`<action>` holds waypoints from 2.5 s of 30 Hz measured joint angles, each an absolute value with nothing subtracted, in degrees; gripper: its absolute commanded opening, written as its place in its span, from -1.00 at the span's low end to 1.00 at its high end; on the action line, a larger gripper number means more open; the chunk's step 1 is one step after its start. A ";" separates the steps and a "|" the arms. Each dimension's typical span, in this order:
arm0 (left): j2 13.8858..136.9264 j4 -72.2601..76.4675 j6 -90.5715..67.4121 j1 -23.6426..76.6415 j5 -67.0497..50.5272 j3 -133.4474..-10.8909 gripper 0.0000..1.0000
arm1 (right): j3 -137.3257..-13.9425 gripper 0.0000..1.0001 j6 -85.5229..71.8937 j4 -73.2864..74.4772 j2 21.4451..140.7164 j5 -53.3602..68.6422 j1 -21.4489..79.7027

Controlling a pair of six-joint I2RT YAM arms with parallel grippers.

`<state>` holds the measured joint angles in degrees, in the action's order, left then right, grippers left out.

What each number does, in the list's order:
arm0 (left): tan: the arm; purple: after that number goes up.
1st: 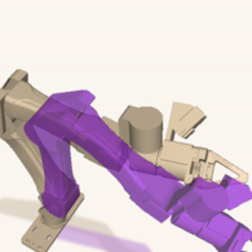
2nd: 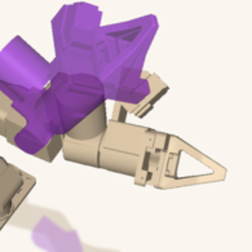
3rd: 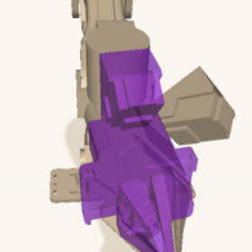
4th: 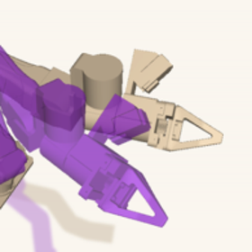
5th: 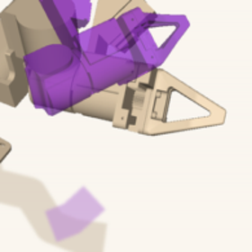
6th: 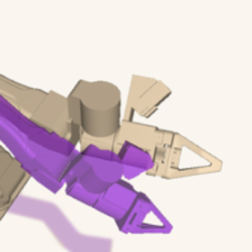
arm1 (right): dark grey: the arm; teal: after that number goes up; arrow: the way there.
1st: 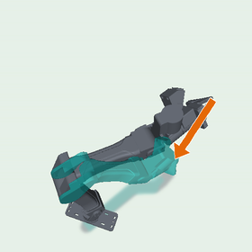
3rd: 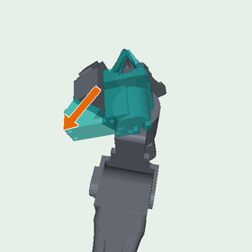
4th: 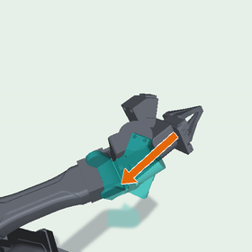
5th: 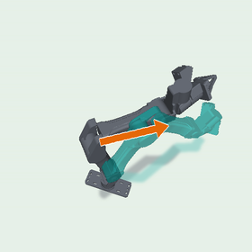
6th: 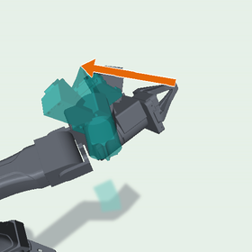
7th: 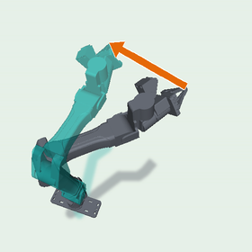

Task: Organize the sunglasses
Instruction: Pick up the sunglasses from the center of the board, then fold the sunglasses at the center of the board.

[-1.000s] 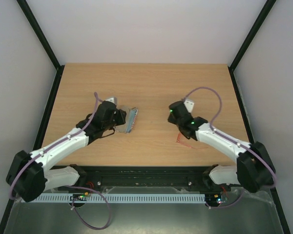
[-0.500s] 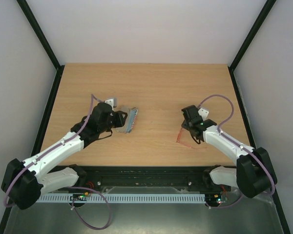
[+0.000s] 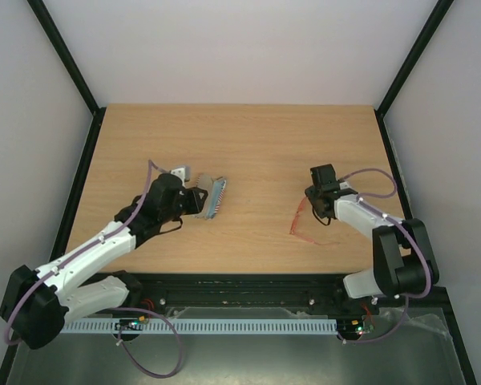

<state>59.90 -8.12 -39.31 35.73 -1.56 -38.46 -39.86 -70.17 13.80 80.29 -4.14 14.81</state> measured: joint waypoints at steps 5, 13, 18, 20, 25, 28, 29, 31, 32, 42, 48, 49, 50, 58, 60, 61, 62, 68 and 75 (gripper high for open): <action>58.87 -8.08 -39.55 35.73 -1.56 -37.54 -0.43 | -39.92 0.02 -77.14 13.32 83.13 -2.61 13.04; 58.65 -8.12 -39.59 35.73 -1.54 -37.36 -0.44 | -42.11 -0.25 -78.28 10.76 89.38 0.51 10.07; 58.30 -8.14 -39.57 35.73 -1.52 -37.12 -0.43 | -43.33 -0.46 -75.35 9.74 91.09 1.39 9.98; 58.15 -8.16 -39.57 35.73 -1.52 -37.10 -0.43 | -43.62 -0.60 -73.69 9.72 91.53 1.72 9.98; 58.00 -8.14 -39.57 35.73 -1.52 -36.95 -0.43 | -44.49 -0.76 -70.24 9.19 93.08 3.46 9.98; 58.00 -8.12 -39.62 35.73 -1.52 -36.80 -0.43 | -44.51 -0.79 -69.17 8.71 93.30 4.08 9.98; 57.98 -8.14 -39.62 35.73 -1.52 -36.77 -0.43 | -44.51 -0.84 -68.88 8.67 93.30 4.32 9.96; 57.98 -8.14 -39.64 35.73 -1.56 -36.67 -0.43 | -44.51 -0.91 -68.23 8.60 93.27 4.75 9.87; 57.98 -8.10 -39.64 35.73 -1.58 -36.67 -0.43 | -44.51 -0.95 -67.85 8.58 93.21 4.95 9.82; 58.06 -8.08 -40.40 35.73 -1.96 -36.73 -0.40 | -44.14 -0.97 -61.47 8.88 84.55 6.87 13.61; 58.26 -8.43 -41.65 34.22 -2.55 -38.92 -0.32 | -43.16 -0.97 -54.02 4.43 76.07 10.74 20.49; 58.28 -8.56 -41.82 33.50 -2.96 -39.40 -0.22 | -42.65 -0.97 -52.64 3.14 74.46 11.88 21.54; 58.28 -8.58 -41.98 32.60 -3.42 -39.86 -0.15 | -42.22 -0.97 -51.31 2.00 72.97 13.04 22.37; 58.57 -12.49 -45.19 26.11 -10.44 -45.74 0.16 | -40.25 -0.97 -42.68 -11.22 64.69 29.17 25.12; 58.96 -13.85 -46.33 25.65 -12.53 -48.45 0.22 | -39.70 -0.97 -42.17 -16.05 63.75 34.17 25.41; 59.02 -14.20 -47.00 25.58 -13.74 -49.69 0.26 | -39.40 -0.97 -42.17 -18.70 63.35 36.56 25.63; 59.02 -14.20 -47.81 25.58 -15.11 -50.54 0.29 | -39.11 -0.97 -42.24 -21.28 63.13 38.63 25.89; 58.98 -11.40 -54.46 25.58 -23.57 -51.24 0.33 | -38.92 -0.97 -42.63 -33.91 63.11 46.63 28.77; 60.03 -1.74 -68.12 25.58 -31.16 -49.43 0.31 | -40.93 -0.97 -41.80 -40.16 64.23 48.25 34.48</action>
